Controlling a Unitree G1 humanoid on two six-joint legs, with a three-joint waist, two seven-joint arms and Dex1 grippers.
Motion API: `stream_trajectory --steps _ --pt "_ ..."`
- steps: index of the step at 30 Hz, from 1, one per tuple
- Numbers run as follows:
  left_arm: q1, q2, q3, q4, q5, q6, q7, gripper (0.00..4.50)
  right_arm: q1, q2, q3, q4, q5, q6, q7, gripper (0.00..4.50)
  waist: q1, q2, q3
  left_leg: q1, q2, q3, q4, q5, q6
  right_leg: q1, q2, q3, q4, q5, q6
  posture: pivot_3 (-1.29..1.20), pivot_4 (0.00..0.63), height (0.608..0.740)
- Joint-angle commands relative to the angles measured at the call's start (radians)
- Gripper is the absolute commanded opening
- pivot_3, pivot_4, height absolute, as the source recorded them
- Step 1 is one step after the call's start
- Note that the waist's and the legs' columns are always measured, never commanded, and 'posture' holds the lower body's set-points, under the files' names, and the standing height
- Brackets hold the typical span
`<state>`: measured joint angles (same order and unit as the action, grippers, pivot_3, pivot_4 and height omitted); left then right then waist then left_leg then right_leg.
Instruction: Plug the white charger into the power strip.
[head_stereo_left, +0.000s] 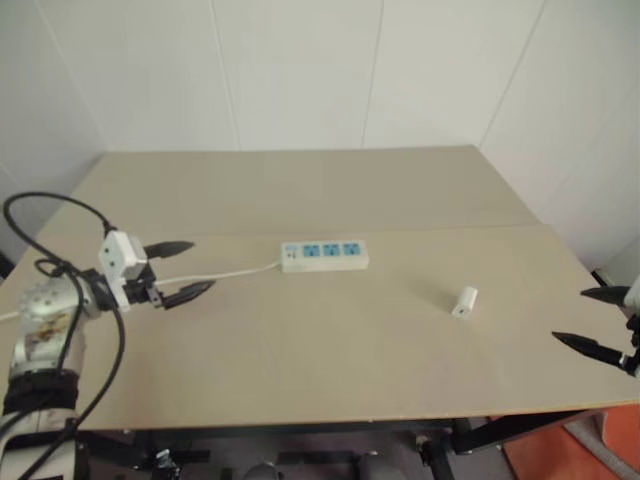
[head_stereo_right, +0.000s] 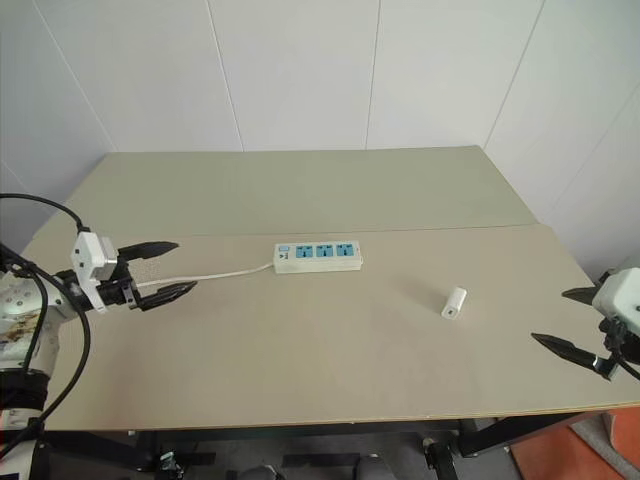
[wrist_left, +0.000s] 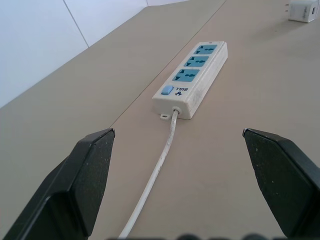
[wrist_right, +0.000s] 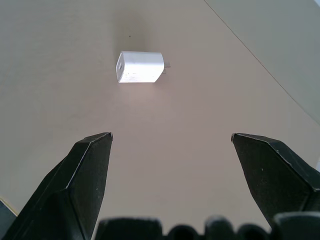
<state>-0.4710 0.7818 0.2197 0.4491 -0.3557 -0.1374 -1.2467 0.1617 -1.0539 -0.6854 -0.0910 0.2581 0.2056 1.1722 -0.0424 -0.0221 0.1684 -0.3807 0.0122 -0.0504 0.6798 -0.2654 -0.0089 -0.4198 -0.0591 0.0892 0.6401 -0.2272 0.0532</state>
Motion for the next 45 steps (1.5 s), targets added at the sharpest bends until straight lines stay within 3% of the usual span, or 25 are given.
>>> stream_trajectory --steps 1,16,27,33,39,42,45 --pt "-0.032 0.001 0.007 -0.002 0.000 -0.027 0.013 4.47 -0.014 -0.018 -0.033 -0.025 0.018 0.004 -0.018 4.50 0.000 0.000 0.000 0.000 0.000 0.000 0.000 0.000 0.000 0.000 0.000 0.000 0.000 0.000 0.000 0.00 0.150 0.740" --pt "-0.120 -0.031 -0.050 0.101 0.076 0.009 0.093 4.47 -0.012 0.023 -0.018 -0.074 0.042 0.043 -0.076 4.50 0.001 0.000 0.000 0.000 0.000 0.000 0.000 0.000 0.000 0.000 0.000 0.000 0.000 0.000 0.000 0.00 0.150 0.740" --pt "-0.431 -0.216 -0.211 0.627 0.287 -0.145 0.170 4.47 -0.112 0.125 0.064 -0.471 0.316 0.395 -0.277 4.50 0.005 -0.001 0.000 -0.004 -0.001 -0.002 0.001 0.000 0.000 -0.001 0.000 -0.001 0.000 0.000 0.000 0.00 0.150 0.740" --pt "-0.511 -0.299 -0.265 0.802 0.398 -0.173 0.282 4.47 -0.080 0.182 0.157 -0.650 0.321 0.471 -0.412 4.50 0.008 -0.001 0.000 -0.005 -0.002 -0.003 0.002 0.000 0.000 -0.001 0.000 -0.002 0.000 0.000 0.001 0.00 0.150 0.740" --pt "-0.541 -0.340 -0.271 0.870 0.439 -0.043 0.322 4.47 0.000 0.181 0.157 -0.694 0.290 0.540 -0.481 4.50 0.018 -0.003 -0.002 -0.003 -0.002 -0.003 0.002 0.000 0.000 0.000 0.000 -0.001 0.001 0.000 0.001 0.00 0.150 0.740" --pt "-0.543 -0.347 -0.289 0.871 0.463 -0.034 0.308 3.84 0.015 0.171 0.167 -0.702 0.275 0.549 -0.499 4.50 0.022 -0.003 -0.005 -0.002 -0.003 -0.003 0.002 0.000 0.000 0.001 -0.001 -0.001 0.001 0.000 0.001 0.00 0.150 0.740" --pt "-0.555 -0.359 -0.298 0.875 0.479 0.004 0.292 2.93 0.011 0.164 0.178 -0.708 0.271 0.559 -0.507 4.50 0.023 -0.003 -0.005 0.001 -0.003 -0.003 0.002 0.000 0.000 0.003 0.000 -0.001 0.001 0.000 0.001 0.00 0.150 0.740"
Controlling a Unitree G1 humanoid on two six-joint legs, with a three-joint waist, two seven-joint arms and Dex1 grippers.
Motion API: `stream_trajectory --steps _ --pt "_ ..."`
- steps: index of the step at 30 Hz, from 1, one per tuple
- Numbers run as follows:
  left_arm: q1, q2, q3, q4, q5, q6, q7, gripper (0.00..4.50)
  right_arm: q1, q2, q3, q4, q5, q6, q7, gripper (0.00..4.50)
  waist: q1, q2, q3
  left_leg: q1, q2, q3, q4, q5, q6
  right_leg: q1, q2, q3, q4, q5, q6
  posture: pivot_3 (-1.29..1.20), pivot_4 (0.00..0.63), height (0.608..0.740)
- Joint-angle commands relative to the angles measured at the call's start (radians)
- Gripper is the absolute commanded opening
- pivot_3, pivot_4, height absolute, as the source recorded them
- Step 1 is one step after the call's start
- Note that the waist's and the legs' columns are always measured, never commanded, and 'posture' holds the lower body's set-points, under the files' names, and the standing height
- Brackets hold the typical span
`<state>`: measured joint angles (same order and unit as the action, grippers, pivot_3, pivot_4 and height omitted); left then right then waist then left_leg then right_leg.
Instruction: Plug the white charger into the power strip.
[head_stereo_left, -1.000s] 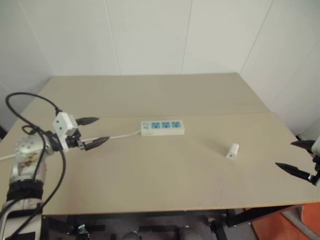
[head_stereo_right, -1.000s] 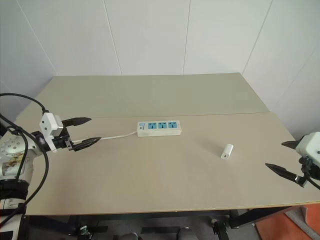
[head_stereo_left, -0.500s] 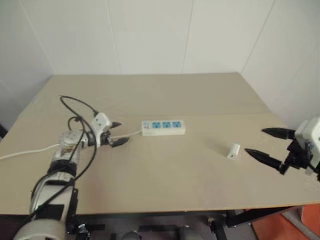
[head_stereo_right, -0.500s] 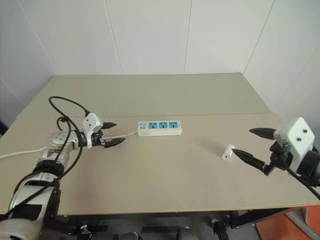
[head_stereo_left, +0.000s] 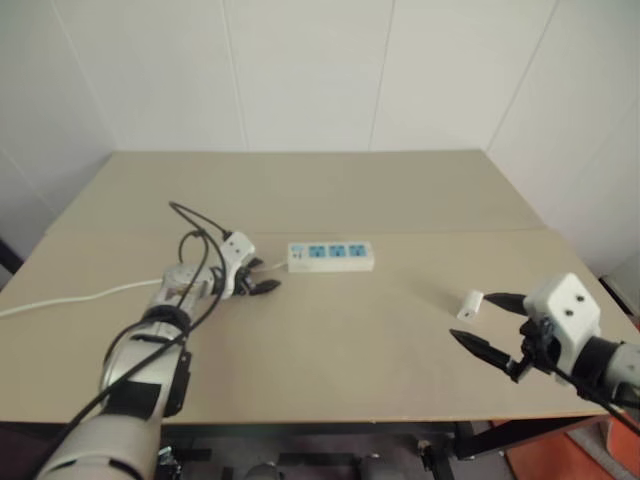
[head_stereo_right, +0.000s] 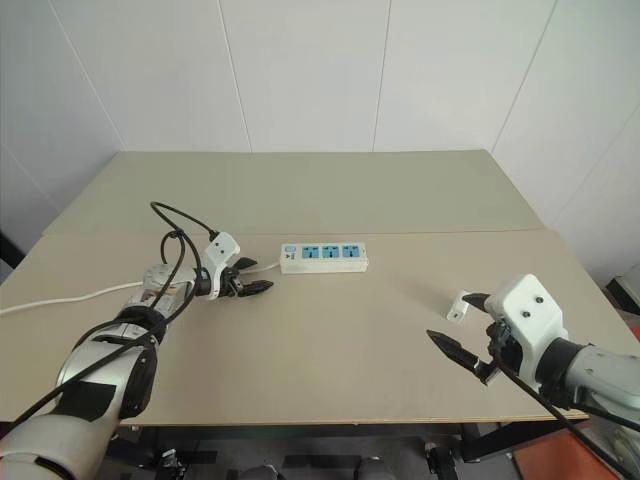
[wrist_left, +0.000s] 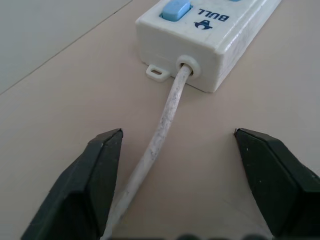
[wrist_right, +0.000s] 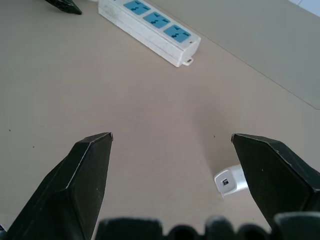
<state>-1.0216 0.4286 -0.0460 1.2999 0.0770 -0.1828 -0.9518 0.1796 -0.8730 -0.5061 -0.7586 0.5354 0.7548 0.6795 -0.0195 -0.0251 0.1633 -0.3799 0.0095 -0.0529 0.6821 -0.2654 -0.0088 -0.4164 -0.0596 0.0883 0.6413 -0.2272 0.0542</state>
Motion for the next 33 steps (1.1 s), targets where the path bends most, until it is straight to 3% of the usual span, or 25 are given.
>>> stream_trajectory --steps 1,4,9,16,18,20,22,27,33 --pt "-0.008 -0.007 -0.037 0.024 0.055 0.056 -0.002 2.60 -0.002 -0.024 0.009 -0.039 -0.023 0.006 -0.018 4.50 0.000 0.000 0.000 0.003 0.000 0.000 0.000 0.000 0.000 0.003 0.000 0.000 0.000 0.000 0.000 0.00 0.150 0.740" --pt "-0.017 -0.004 -0.057 0.020 0.073 0.059 -0.032 1.65 0.005 -0.027 0.034 -0.033 -0.052 -0.003 -0.027 4.50 0.000 0.000 0.000 0.011 0.000 0.000 -0.002 0.000 0.000 0.013 0.000 0.000 -0.004 -0.002 0.003 0.00 0.150 0.740" --pt "-0.023 0.002 -0.052 0.008 0.066 0.052 -0.076 0.07 0.001 -0.015 0.068 -0.024 -0.084 -0.014 -0.037 4.50 -0.001 0.000 0.000 0.011 0.001 0.000 -0.003 0.000 0.000 0.013 0.000 0.000 -0.005 -0.005 0.008 0.00 0.150 0.740" --pt "0.006 -0.036 0.007 -0.080 0.009 -0.001 0.016 0.03 -0.044 -0.018 0.133 0.010 -0.117 -0.022 -0.045 4.50 0.003 0.000 0.000 0.010 0.001 0.000 -0.003 -0.001 0.001 0.012 0.000 -0.001 -0.006 -0.001 0.002 0.00 0.150 0.740" --pt "0.016 -0.067 0.035 -0.180 -0.033 0.154 0.039 0.03 -0.050 -0.012 0.143 0.019 -0.121 -0.025 -0.046 4.50 0.006 -0.001 0.000 0.009 0.001 -0.001 -0.003 -0.001 0.001 0.012 0.000 -0.001 -0.007 -0.001 0.002 0.00 0.150 0.740" --pt "0.074 -0.085 0.050 -0.383 -0.080 0.343 0.043 0.03 -0.051 -0.007 0.157 0.028 -0.134 -0.032 -0.046 4.50 0.011 -0.001 0.000 0.007 0.000 -0.002 -0.002 -0.001 0.001 0.012 0.000 -0.002 -0.008 -0.001 0.003 0.00 0.150 0.740" --pt "0.204 -0.086 0.037 -0.711 -0.118 0.520 0.043 0.03 -0.057 -0.002 0.175 0.043 -0.147 -0.041 -0.049 4.50 0.007 -0.001 0.000 0.006 0.001 -0.002 -0.002 -0.001 0.001 0.011 -0.001 -0.002 -0.009 -0.001 0.003 0.00 0.150 0.740" --pt "0.497 -0.095 -0.026 -1.413 -0.112 0.986 0.190 0.03 -0.085 0.009 0.213 0.068 -0.165 -0.052 -0.058 4.50 0.002 0.000 0.000 -0.002 0.002 -0.001 -0.001 -0.001 0.001 0.002 0.000 -0.001 -0.008 0.000 0.002 0.00 0.150 0.740" --pt "0.652 -0.074 -0.108 -1.817 -0.090 1.341 0.332 0.03 -0.099 0.020 0.249 0.090 -0.192 -0.068 -0.059 4.50 0.007 0.000 0.000 -0.002 0.001 0.000 0.000 0.000 0.000 -0.002 0.000 0.001 -0.001 0.000 0.002 0.00 0.150 0.740"
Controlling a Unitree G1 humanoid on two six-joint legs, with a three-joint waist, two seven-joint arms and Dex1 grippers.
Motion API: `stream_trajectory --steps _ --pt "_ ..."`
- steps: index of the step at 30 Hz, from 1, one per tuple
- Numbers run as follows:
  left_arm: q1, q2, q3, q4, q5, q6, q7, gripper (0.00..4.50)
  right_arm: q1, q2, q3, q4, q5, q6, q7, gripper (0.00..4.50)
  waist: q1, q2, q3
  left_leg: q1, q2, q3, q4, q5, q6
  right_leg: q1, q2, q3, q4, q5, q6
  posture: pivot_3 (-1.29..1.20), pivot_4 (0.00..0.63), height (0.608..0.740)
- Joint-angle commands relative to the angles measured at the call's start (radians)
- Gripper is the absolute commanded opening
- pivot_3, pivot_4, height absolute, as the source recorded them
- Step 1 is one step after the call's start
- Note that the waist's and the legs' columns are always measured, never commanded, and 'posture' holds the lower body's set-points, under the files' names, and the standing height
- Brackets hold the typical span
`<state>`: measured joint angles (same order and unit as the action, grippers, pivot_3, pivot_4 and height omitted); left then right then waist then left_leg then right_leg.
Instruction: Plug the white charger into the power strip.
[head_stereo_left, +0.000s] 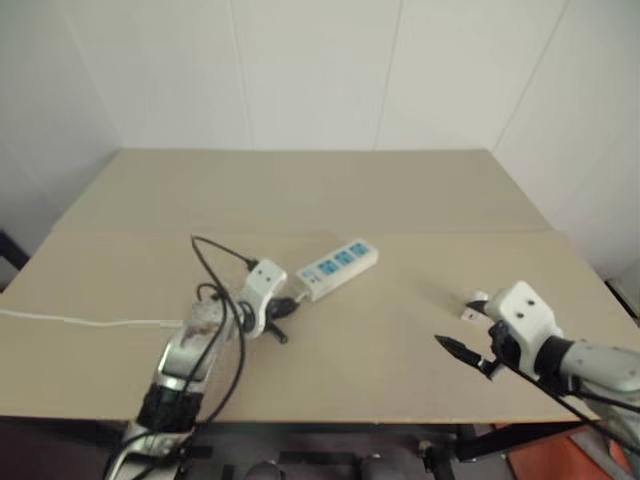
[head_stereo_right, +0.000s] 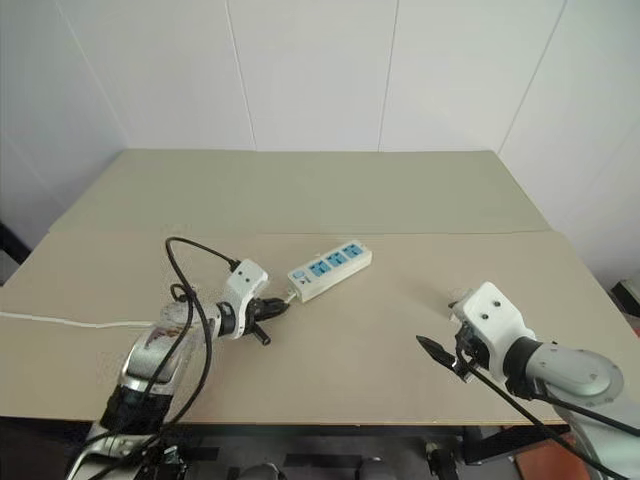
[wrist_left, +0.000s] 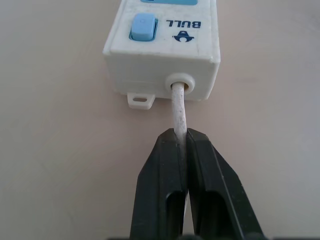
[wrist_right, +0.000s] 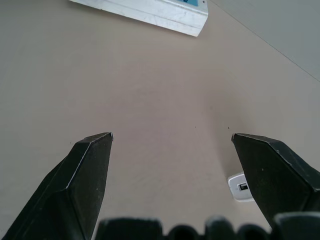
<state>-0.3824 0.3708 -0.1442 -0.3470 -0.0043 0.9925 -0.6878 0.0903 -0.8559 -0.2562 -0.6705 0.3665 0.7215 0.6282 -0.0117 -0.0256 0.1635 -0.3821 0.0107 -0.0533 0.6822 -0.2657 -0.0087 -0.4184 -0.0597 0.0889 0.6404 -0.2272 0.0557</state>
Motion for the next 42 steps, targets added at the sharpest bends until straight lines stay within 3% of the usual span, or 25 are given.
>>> stream_trajectory --steps 1,5,11,15,19,20,22,27,28,30,31,35,42 --pt "0.017 -0.040 0.012 -0.212 -0.034 0.229 0.080 0.03 -0.010 0.004 0.002 0.006 -0.027 -0.039 -0.007 4.50 -0.001 0.000 0.000 0.001 0.000 0.000 0.000 0.000 0.000 0.001 0.000 0.000 0.000 0.000 0.000 0.00 0.150 0.740" --pt "0.069 -0.054 0.020 -0.328 -0.091 0.330 0.104 0.03 -0.015 0.013 0.017 0.026 -0.046 -0.064 -0.004 4.50 -0.003 0.000 0.000 -0.001 0.000 0.001 -0.001 0.000 0.000 -0.001 0.000 0.000 -0.002 0.000 0.000 0.00 0.150 0.740" --pt "0.067 -0.007 0.032 -0.287 -0.130 0.242 0.123 1.79 -0.018 0.017 0.034 0.040 -0.073 -0.091 0.000 4.50 -0.002 0.000 0.000 0.000 0.000 0.001 -0.001 0.000 0.000 -0.001 0.000 0.000 -0.001 0.000 -0.001 0.00 0.150 0.740" --pt "0.052 0.145 0.083 -0.289 -0.229 0.154 -0.019 3.06 -0.004 0.016 0.015 0.042 -0.078 -0.097 0.009 4.50 -0.008 0.000 0.000 0.001 0.000 0.001 -0.002 0.000 0.000 -0.001 0.000 0.001 -0.001 -0.001 -0.001 0.00 0.150 0.740" --pt "-0.119 0.046 0.406 -0.165 -0.534 0.241 -0.120 4.37 0.009 0.016 0.009 0.050 -0.086 -0.107 0.013 4.50 0.000 -0.001 0.000 -0.001 0.001 0.001 -0.001 0.000 0.000 -0.002 0.000 0.000 -0.001 -0.001 -0.002 0.00 0.150 0.740" --pt "-0.152 0.031 0.440 -0.146 -0.573 0.242 -0.117 4.46 0.009 0.016 0.011 0.053 -0.088 -0.110 0.014 4.50 0.001 -0.001 0.001 -0.001 0.000 0.000 0.000 0.000 0.000 -0.001 0.000 -0.001 -0.001 -0.001 -0.002 0.00 0.150 0.740" --pt "-0.147 0.042 0.418 -0.138 -0.548 0.071 -0.135 4.46 0.003 0.020 0.022 0.055 -0.091 -0.113 0.011 4.50 -0.003 0.000 0.000 -0.001 0.000 0.000 0.001 0.000 0.000 0.001 0.000 -0.002 -0.002 -0.001 -0.001 0.00 0.150 0.740" --pt "0.020 0.046 0.315 -0.061 -0.467 -0.384 -0.281 4.46 -0.007 0.024 0.047 0.064 -0.110 -0.124 0.008 4.50 -0.017 0.000 0.000 0.001 0.001 0.003 -0.004 0.000 0.000 0.000 0.000 0.002 -0.005 -0.001 -0.002 0.00 0.150 0.740" --pt "0.030 0.026 0.319 -0.048 -0.491 -0.395 -0.270 4.46 -0.004 0.021 0.051 0.064 -0.118 -0.130 0.011 4.50 -0.014 0.000 0.000 0.000 0.001 0.003 -0.004 0.000 0.000 -0.002 0.000 0.002 -0.005 0.000 -0.002 0.00 0.150 0.740" --pt "0.077 -0.117 0.344 0.006 -0.493 -0.648 -0.243 4.46 -0.004 0.023 0.053 0.056 -0.123 -0.130 0.013 4.50 -0.005 0.000 0.000 -0.001 0.001 0.003 -0.002 0.000 0.000 -0.001 0.000 0.001 -0.004 0.001 -0.002 0.00 0.150 0.740" --pt "0.101 -0.134 0.336 0.050 -0.480 -0.726 -0.271 4.46 -0.006 0.024 0.051 0.051 -0.122 -0.127 0.013 4.50 0.001 0.001 0.000 0.000 0.001 0.003 -0.002 0.000 0.000 0.001 0.000 0.002 -0.007 0.003 -0.002 0.00 0.150 0.740" --pt "0.150 -0.089 0.285 0.154 -0.453 -0.762 -0.316 4.46 -0.002 0.027 0.044 0.040 -0.123 -0.120 0.008 4.50 -0.002 0.000 0.000 0.010 0.002 0.003 -0.004 0.000 0.000 0.012 0.001 0.000 -0.012 0.003 -0.002 0.00 0.150 0.740" --pt "0.179 -0.056 0.254 0.322 -0.414 -0.906 -0.344 4.46 0.024 0.026 0.026 0.029 -0.125 -0.117 0.004 4.50 -0.003 0.000 0.000 0.011 0.002 0.002 -0.004 0.000 0.000 0.013 0.001 0.000 -0.012 0.002 -0.001 0.00 0.150 0.740"
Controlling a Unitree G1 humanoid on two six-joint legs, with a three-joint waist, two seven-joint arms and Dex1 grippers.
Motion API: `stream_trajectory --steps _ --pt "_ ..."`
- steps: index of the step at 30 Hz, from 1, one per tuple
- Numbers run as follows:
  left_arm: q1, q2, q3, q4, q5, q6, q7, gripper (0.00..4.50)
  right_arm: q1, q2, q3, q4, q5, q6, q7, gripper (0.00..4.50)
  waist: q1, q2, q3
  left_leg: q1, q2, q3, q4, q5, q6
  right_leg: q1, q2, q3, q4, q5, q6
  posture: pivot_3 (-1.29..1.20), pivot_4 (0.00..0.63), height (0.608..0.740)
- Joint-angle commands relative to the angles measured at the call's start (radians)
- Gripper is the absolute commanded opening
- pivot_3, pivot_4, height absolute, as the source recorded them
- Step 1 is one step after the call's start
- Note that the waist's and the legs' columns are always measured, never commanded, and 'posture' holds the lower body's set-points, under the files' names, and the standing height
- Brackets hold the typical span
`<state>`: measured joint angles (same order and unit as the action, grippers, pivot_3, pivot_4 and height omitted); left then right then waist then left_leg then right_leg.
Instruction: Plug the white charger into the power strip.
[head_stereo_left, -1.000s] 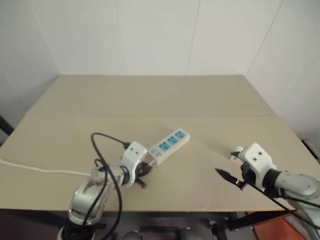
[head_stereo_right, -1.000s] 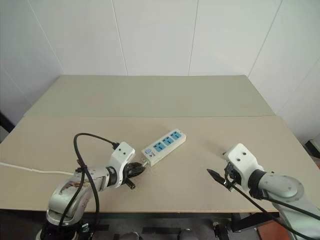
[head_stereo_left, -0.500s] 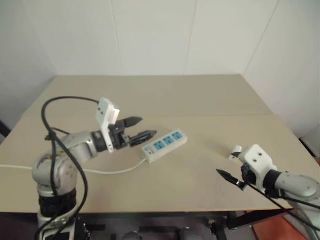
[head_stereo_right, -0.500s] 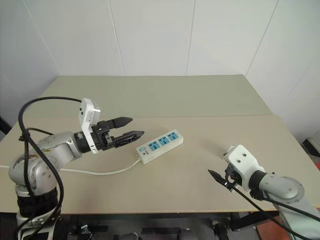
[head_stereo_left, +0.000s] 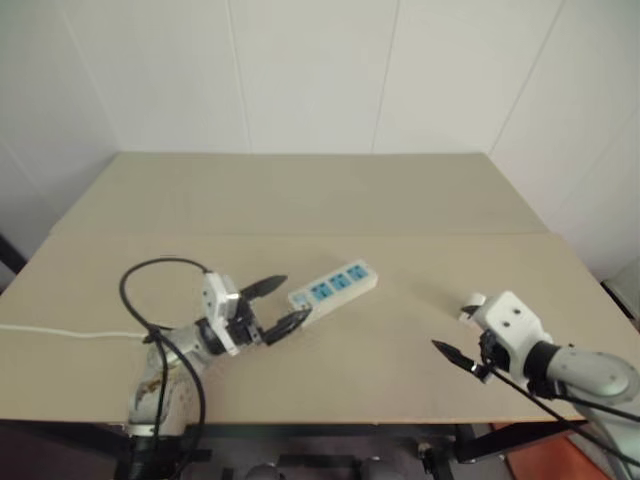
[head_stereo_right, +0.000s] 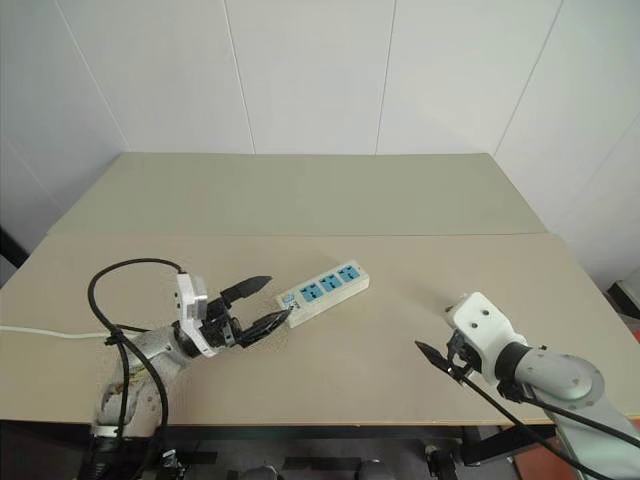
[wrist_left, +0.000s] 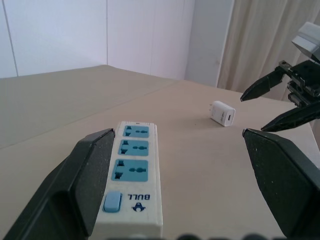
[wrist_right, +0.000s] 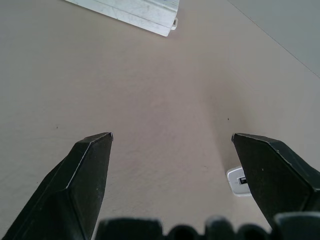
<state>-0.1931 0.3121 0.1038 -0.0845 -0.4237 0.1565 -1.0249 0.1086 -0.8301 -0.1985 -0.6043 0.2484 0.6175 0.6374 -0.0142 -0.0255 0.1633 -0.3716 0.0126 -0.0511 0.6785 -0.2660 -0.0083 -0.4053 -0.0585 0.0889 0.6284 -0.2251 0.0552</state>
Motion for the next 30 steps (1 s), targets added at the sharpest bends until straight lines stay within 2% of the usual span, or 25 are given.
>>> stream_trajectory --steps 1,6,10,14,30 --pt "-0.016 0.000 0.007 0.089 0.007 -0.083 0.000 4.46 0.007 0.001 -0.031 -0.037 -0.008 -0.014 -0.006 4.50 0.000 0.000 0.000 0.000 0.000 0.000 0.000 0.000 0.000 0.000 0.000 0.000 0.000 0.000 0.000 0.00 0.150 0.740" --pt "-0.065 -0.019 0.014 0.228 0.005 -0.163 0.013 4.46 0.006 0.005 -0.023 -0.040 -0.012 -0.012 -0.015 4.50 0.001 0.000 0.000 0.001 0.000 0.000 0.000 0.000 0.000 0.001 0.000 0.000 0.000 0.000 0.000 0.00 0.150 0.740" --pt "-0.117 -0.028 -0.017 0.344 0.058 -0.252 0.014 4.46 0.016 0.011 -0.017 -0.057 -0.018 -0.005 -0.022 4.50 0.001 0.000 0.000 0.000 0.000 0.000 0.000 0.000 0.000 0.001 0.000 -0.001 0.000 0.000 0.000 0.00 0.150 0.740" --pt "-0.151 -0.031 -0.036 0.408 0.072 -0.265 0.010 4.46 0.028 0.017 -0.024 -0.071 -0.022 0.003 -0.024 4.50 0.001 0.000 0.000 0.000 0.000 0.000 0.000 0.000 0.000 0.001 0.000 -0.001 0.000 0.000 0.000 0.00 0.150 0.740" --pt "-0.215 -0.016 -0.104 0.527 0.136 -0.276 -0.010 4.46 0.048 0.059 -0.025 -0.107 -0.029 0.036 -0.061 4.50 0.000 0.000 0.000 0.000 0.000 -0.001 0.000 0.000 0.000 0.001 0.000 -0.001 0.000 0.000 0.000 0.00 0.150 0.740"
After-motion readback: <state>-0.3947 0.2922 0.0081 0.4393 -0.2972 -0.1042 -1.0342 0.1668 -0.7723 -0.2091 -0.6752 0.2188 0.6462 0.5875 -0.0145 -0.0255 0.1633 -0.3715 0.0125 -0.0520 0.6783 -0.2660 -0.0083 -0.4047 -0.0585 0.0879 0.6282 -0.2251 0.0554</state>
